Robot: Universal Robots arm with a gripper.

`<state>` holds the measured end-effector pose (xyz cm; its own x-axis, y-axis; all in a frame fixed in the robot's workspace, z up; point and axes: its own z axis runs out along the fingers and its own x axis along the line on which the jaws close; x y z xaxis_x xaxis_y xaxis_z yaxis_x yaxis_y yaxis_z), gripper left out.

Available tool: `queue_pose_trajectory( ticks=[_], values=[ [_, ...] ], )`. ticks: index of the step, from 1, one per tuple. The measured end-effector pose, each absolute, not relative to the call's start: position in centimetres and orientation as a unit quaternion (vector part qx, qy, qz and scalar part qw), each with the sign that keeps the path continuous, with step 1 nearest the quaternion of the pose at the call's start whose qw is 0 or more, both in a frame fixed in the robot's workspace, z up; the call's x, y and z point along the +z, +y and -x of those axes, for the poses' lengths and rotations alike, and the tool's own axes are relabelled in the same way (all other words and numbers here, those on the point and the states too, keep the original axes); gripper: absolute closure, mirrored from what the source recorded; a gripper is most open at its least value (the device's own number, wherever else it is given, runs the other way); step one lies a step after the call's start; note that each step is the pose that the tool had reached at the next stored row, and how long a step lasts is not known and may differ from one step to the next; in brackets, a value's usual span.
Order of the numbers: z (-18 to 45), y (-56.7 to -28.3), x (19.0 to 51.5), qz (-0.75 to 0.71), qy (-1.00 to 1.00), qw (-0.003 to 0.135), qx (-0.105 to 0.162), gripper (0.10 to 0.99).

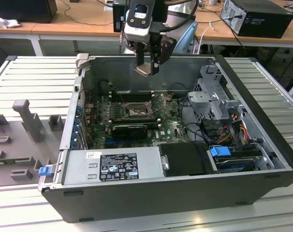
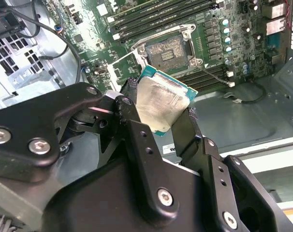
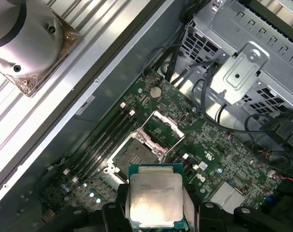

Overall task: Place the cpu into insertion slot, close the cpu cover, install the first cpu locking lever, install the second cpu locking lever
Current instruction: 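Place the cpu into insertion slot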

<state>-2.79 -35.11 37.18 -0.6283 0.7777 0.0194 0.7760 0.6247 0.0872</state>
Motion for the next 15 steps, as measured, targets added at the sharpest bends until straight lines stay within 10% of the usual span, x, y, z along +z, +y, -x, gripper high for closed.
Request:
queue_pose_trajectory(
  ticks=[15],
  values=[
    [2.77,-35.11,37.18,-0.479,0.877,0.012,0.043,0.557]
  ],
)
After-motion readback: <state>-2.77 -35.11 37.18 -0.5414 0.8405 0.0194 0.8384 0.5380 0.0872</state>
